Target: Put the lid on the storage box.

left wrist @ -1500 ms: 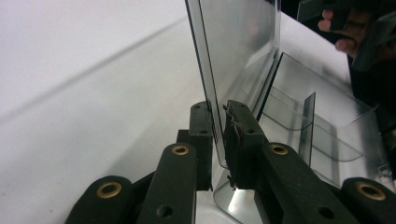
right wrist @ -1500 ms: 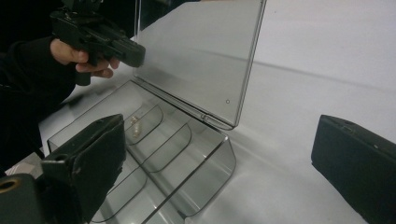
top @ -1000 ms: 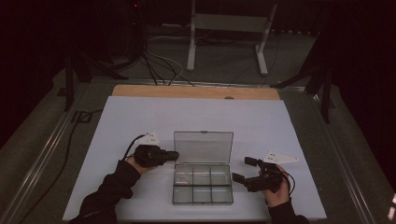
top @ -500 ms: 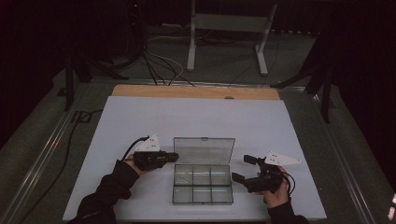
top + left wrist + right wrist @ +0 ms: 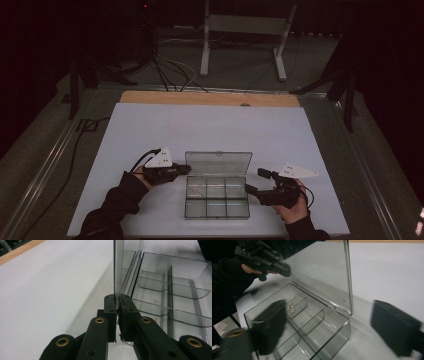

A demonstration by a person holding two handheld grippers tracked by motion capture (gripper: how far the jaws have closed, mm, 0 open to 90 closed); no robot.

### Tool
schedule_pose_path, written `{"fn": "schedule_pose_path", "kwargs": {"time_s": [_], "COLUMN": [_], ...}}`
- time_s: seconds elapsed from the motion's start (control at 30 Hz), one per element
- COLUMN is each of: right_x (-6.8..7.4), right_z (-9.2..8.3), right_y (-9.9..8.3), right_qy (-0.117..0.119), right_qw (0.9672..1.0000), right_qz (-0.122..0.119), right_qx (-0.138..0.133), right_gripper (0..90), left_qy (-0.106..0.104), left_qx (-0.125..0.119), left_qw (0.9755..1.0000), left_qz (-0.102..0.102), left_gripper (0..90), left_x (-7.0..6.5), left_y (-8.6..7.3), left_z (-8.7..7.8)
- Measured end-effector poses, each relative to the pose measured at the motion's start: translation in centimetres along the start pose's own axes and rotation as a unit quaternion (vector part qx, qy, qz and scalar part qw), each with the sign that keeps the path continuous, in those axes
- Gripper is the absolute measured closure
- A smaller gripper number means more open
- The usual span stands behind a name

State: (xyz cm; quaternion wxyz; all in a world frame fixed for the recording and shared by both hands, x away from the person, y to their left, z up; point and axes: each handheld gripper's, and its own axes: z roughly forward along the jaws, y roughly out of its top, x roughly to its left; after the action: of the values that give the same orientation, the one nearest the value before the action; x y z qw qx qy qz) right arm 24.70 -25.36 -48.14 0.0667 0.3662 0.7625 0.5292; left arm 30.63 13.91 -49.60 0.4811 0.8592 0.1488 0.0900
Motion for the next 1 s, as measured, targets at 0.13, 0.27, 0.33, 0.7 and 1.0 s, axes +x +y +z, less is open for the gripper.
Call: {"fn": "schedule_pose_path", "kwargs": {"time_s": [0.13, 0.27, 0.33, 0.7, 1.0], "right_x": [0.2, 0.2, 0.1, 0.6, -0.3], "right_z": [0.0, 0.1, 0.2, 1.1, 1.1], "right_y": [0.0, 0.0, -0.1, 0.1, 0.0], "right_qy": [0.005, 0.023, 0.033, 0.056, 0.056], "right_qw": [0.9999, 0.9995, 0.9991, 0.9958, 0.9950], "right_qz": [-0.003, 0.002, 0.009, 0.015, 0.054], "right_qx": [0.011, 0.021, 0.026, 0.070, 0.062], "right_gripper": [30.7, 47.3, 55.0, 90.0, 90.0], "left_qy": [-0.001, 0.002, 0.005, 0.015, 0.020], "left_qx": [-0.002, -0.002, -0.001, 0.003, -0.004], "left_qw": [1.0000, 1.0000, 0.9999, 0.9978, 0.9930], "left_qz": [0.000, 0.009, 0.015, 0.065, 0.117], "left_gripper": [86.9, 87.0, 87.0, 87.0, 86.8], "left_x": [0.0, -0.2, -0.3, -0.8, -1.2], "left_y": [-0.1, 0.0, 0.0, -0.1, -0.4], "left_z": [0.0, -0.1, -0.1, -0.2, -0.3]}}
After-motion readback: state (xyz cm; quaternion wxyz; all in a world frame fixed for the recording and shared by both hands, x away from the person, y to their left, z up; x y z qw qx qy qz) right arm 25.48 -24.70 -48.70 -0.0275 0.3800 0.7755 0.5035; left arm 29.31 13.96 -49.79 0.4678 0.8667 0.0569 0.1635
